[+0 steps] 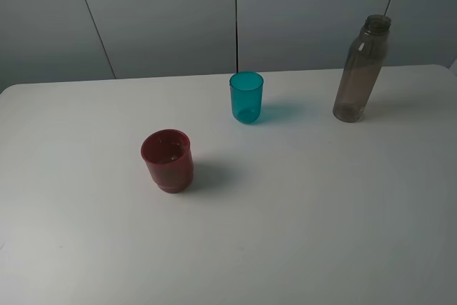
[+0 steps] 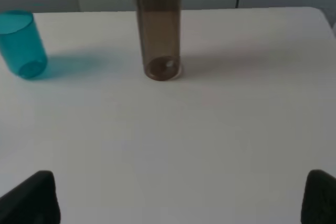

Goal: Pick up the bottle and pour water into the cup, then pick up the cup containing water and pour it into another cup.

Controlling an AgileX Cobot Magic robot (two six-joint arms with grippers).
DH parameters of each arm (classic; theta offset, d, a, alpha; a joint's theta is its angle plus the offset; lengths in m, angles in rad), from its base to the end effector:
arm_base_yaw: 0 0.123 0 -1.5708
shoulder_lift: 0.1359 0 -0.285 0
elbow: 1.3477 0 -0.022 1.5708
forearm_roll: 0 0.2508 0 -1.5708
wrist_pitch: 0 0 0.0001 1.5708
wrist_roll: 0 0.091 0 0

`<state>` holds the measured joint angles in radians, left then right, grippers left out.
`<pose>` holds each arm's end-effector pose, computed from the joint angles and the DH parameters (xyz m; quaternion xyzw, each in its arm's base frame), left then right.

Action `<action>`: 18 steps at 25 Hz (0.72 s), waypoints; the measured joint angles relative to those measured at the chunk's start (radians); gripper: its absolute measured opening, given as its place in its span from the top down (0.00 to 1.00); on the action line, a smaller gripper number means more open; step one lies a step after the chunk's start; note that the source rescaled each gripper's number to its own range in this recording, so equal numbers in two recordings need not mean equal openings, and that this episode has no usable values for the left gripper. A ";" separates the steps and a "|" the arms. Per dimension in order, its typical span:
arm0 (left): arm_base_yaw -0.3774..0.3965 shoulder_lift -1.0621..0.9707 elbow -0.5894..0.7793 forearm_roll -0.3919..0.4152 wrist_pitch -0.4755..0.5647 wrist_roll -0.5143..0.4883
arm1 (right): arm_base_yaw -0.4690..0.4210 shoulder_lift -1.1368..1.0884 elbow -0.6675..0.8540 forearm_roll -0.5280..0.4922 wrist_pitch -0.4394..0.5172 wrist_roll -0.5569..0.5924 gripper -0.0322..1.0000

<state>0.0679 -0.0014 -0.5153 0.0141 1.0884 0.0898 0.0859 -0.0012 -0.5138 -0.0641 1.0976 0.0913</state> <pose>-0.0081 0.0006 0.2793 0.0089 0.8560 0.0477 0.5147 -0.0078 -0.0059 0.2783 0.0044 0.8584 0.0134 0.5127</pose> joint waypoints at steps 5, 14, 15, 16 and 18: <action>0.000 0.000 0.000 0.000 0.000 0.000 | -0.018 0.000 0.000 0.000 0.000 -0.002 0.00; 0.000 0.000 0.000 0.000 0.000 0.000 | 0.012 0.000 0.000 0.000 0.000 -0.004 0.00; 0.000 0.000 0.000 0.000 0.000 0.000 | 0.017 0.000 0.000 0.000 0.000 -0.004 0.00; 0.000 0.000 0.000 0.000 0.000 0.000 | 0.019 0.000 0.000 0.000 0.000 -0.004 0.00; 0.000 0.000 0.000 0.000 0.000 0.000 | 0.023 0.000 0.000 0.000 0.000 -0.004 0.00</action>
<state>0.0679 -0.0014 -0.5153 0.0141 1.0884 0.0898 0.1091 -0.0012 -0.5138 -0.0641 1.0976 0.0875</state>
